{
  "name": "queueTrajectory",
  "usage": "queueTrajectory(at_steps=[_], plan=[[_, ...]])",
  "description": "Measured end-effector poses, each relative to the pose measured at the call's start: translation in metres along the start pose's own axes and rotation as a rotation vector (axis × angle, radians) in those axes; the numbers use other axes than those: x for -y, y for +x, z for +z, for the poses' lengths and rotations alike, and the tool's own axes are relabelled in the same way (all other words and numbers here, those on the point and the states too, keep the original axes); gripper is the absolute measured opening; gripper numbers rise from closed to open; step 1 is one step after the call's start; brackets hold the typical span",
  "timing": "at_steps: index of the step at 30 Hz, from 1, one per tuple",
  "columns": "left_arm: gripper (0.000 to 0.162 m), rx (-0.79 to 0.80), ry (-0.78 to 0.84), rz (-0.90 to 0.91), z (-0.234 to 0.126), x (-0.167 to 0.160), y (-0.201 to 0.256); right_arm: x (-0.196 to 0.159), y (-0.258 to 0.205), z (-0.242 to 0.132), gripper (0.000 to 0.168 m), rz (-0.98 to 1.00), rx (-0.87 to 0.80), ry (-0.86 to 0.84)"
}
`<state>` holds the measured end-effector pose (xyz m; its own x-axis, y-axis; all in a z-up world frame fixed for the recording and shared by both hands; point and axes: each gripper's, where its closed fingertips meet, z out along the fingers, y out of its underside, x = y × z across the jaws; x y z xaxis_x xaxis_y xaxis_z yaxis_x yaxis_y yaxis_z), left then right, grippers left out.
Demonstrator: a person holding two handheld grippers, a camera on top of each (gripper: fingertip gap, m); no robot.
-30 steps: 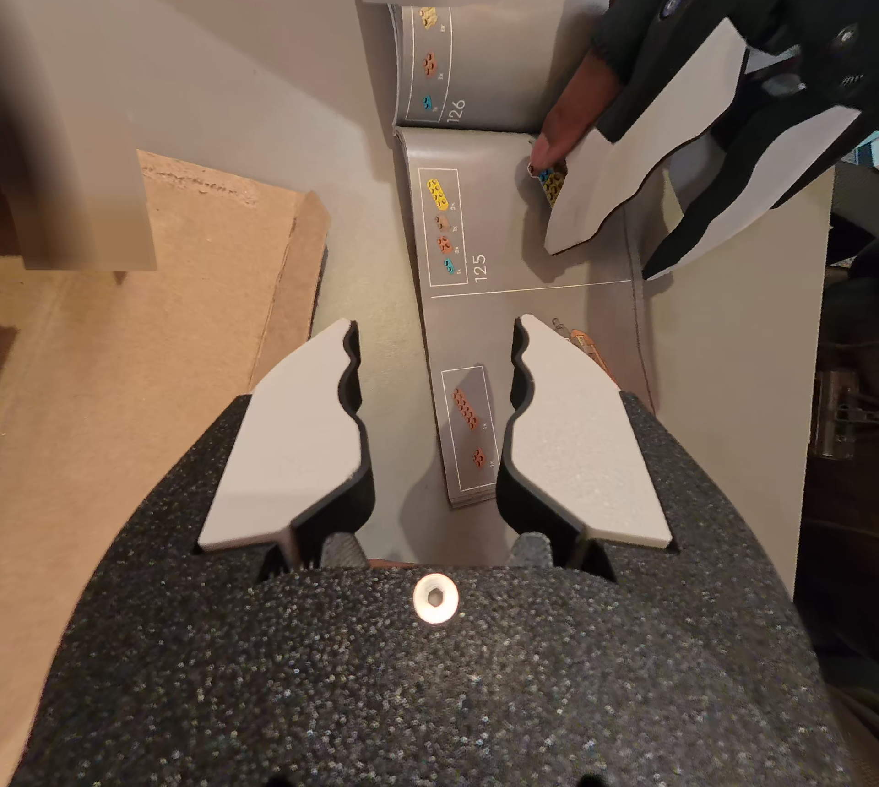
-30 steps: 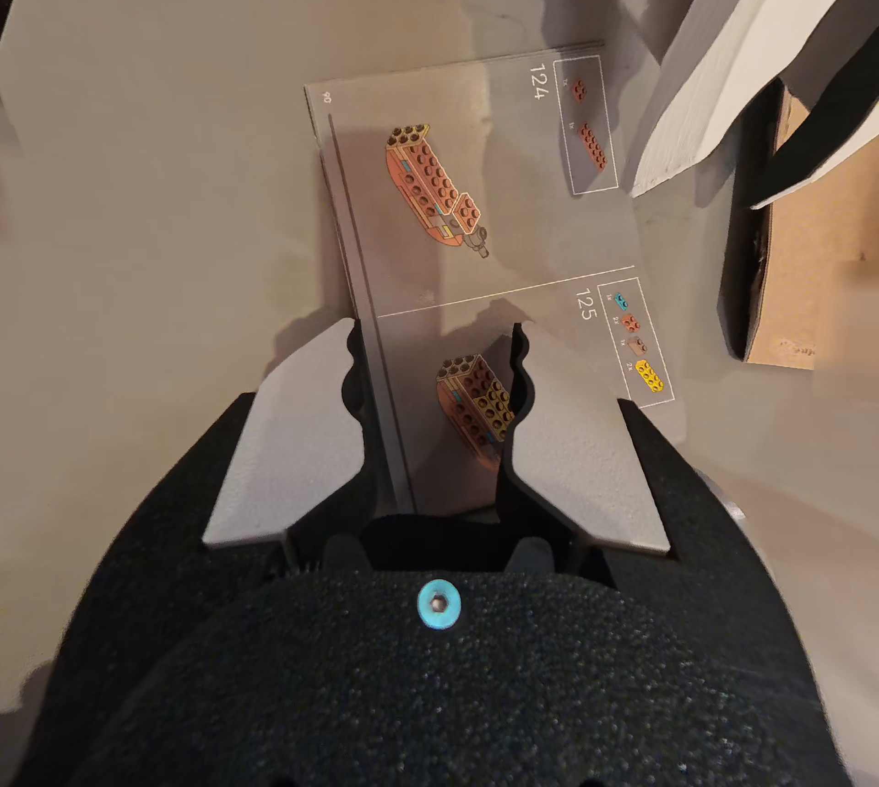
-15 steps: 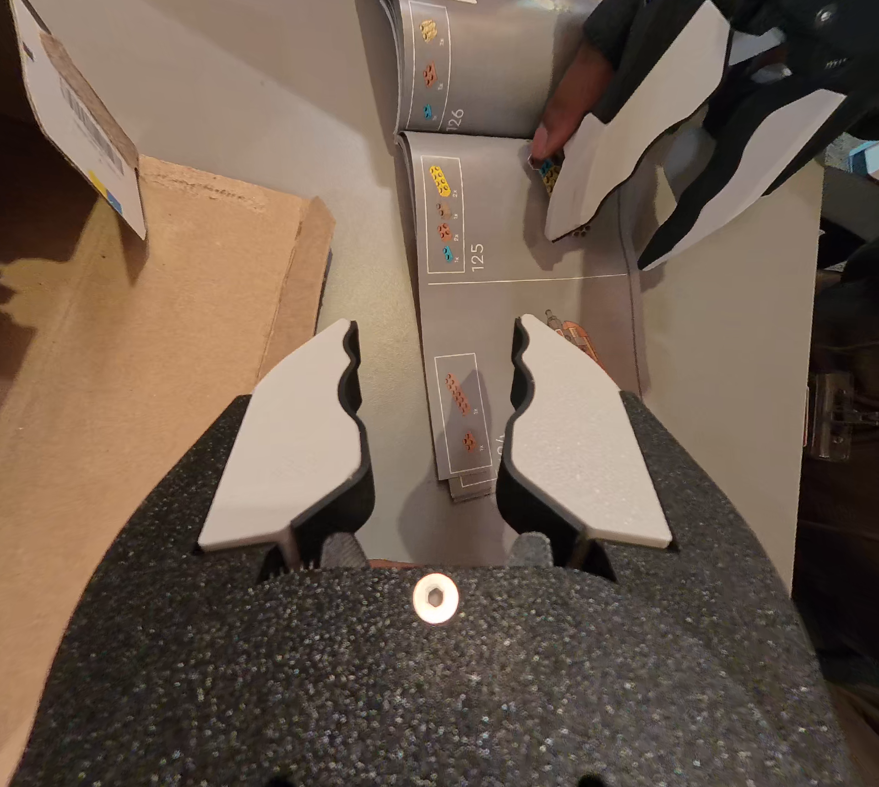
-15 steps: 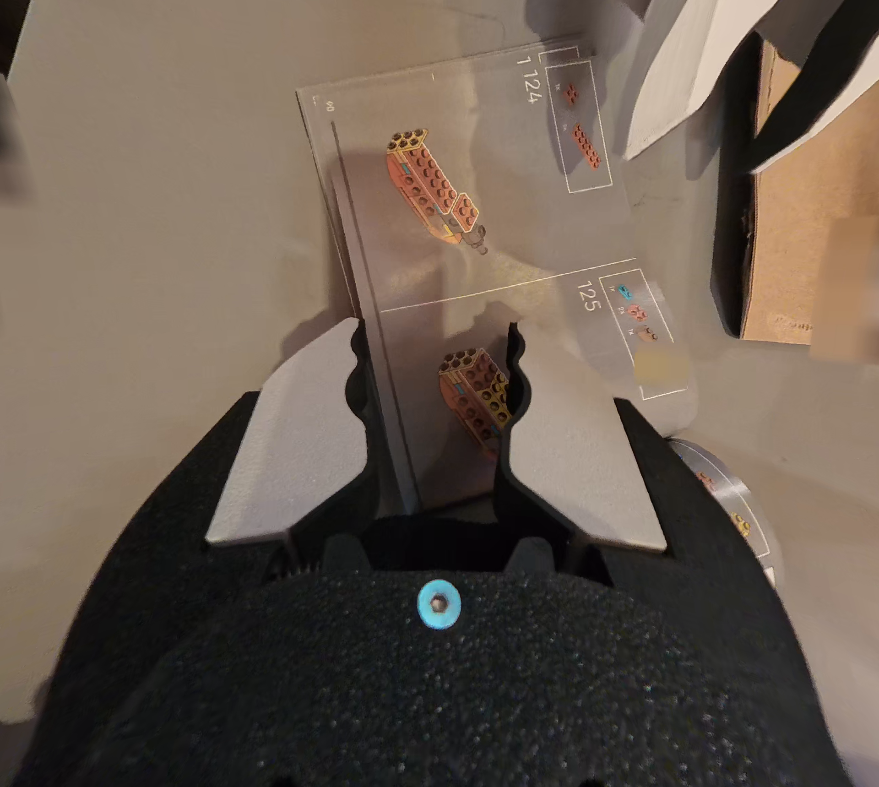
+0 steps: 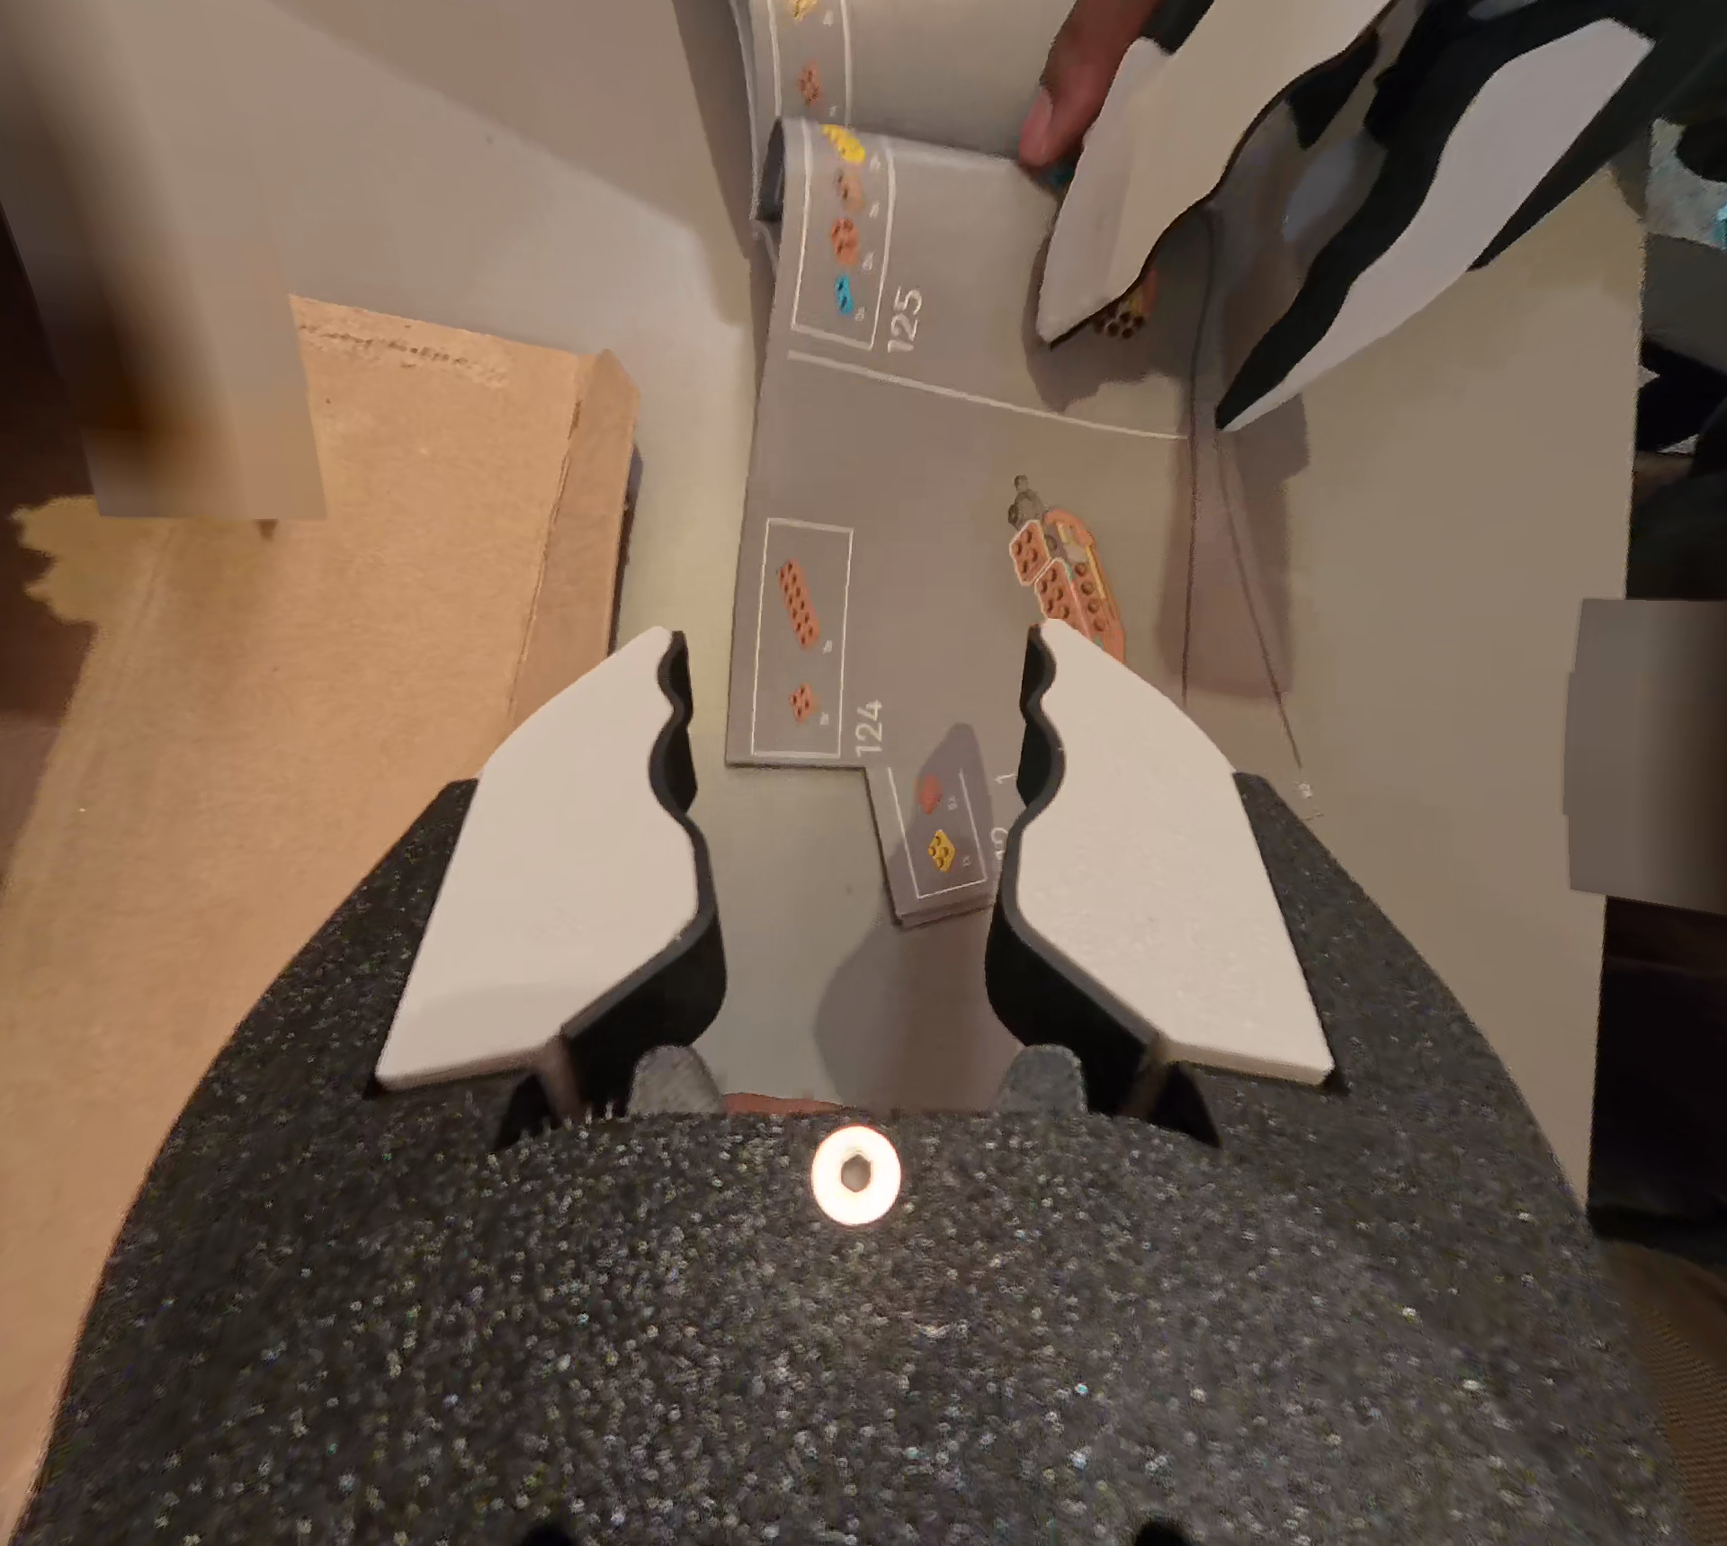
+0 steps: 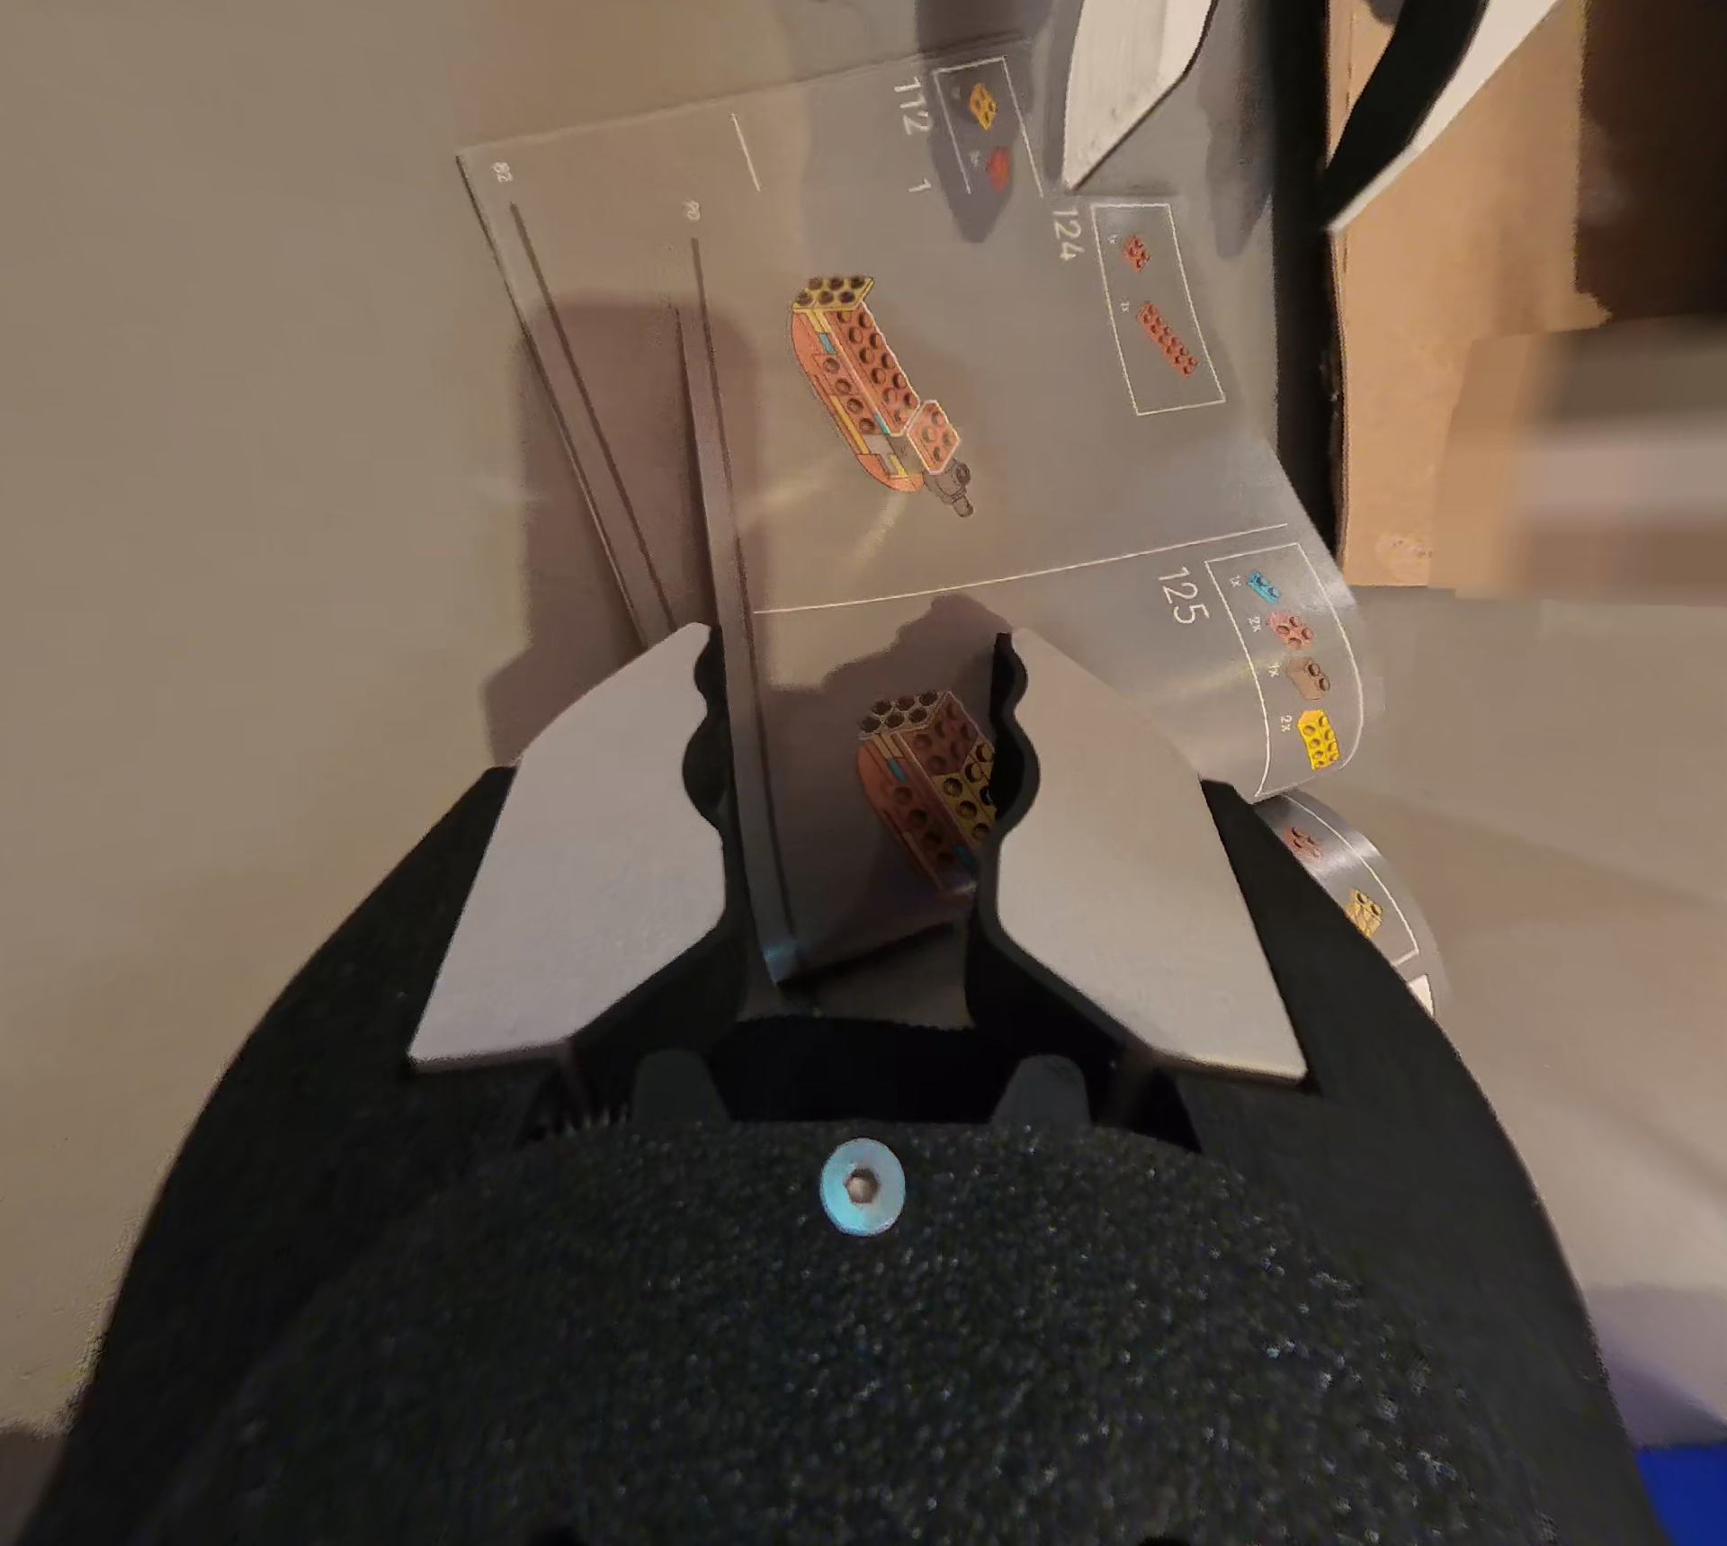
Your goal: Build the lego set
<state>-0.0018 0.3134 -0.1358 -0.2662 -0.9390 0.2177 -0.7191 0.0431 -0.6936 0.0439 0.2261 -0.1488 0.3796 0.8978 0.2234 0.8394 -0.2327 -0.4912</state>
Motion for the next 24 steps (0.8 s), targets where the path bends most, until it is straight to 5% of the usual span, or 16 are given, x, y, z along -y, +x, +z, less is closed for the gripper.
queueTrajectory(at_steps=[7, 24], plan=[[0.065, 0.087, -0.031, -0.186, -0.003, -0.013, -0.029, -0.007, 0.008, -0.002, 0.055, -0.015, -0.096, -0.037], [0.061, 0.002, -0.103, -0.175, 0.011, -0.018, -0.006, -0.021, 0.019, -0.018, 0.056, 0.018, -0.266, -0.044]])
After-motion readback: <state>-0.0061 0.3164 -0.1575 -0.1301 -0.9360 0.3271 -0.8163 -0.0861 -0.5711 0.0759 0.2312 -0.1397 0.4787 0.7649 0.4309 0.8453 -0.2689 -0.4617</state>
